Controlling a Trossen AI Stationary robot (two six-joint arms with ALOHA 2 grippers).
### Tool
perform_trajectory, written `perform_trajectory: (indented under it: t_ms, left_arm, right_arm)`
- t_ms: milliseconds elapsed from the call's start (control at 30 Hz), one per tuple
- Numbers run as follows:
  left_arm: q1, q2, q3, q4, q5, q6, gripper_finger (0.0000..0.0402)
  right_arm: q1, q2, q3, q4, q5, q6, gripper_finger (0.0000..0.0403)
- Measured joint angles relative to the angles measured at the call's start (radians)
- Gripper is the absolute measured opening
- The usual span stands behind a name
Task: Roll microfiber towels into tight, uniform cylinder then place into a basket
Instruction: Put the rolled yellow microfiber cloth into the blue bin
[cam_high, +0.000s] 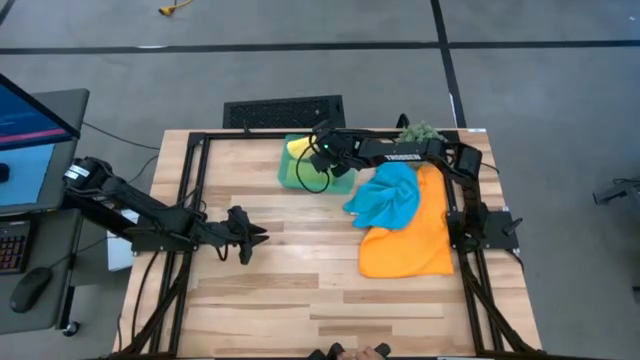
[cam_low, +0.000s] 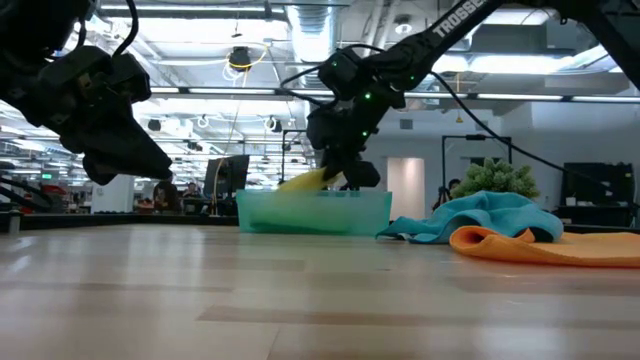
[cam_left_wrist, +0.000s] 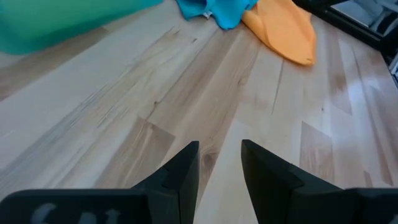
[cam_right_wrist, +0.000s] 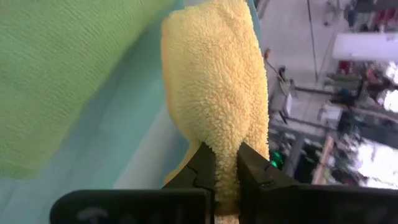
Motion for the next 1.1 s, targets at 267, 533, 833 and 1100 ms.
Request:
perform_trajectory:
  t_ms: [267,533,833,1100]
  left_arm:
    - [0.0,0.0,0.0,0.001,0.0,-0.009,0.011]
    - [0.0,0.0,0.0,0.002,0.0,-0.01,0.011]
    - [0.0,0.0,0.0,-0.001,0.001,-0.011,0.011]
    - [0.0,0.0,0.0,-0.016,0.008,-0.01,0.011]
  right_arm:
    - [-0.028,0.0,0.0,-0.073,-0.085,0.076,0.0041]
    - [-0.037,0.0,0.0,-0.104,-0.189,0.152,0.0041]
    - [-0.016,0.079,0.006,-0.076,-0.134,0.156,0.007]
    - [0.014,0.084,0.002,-0.065,-0.071,0.181,0.014]
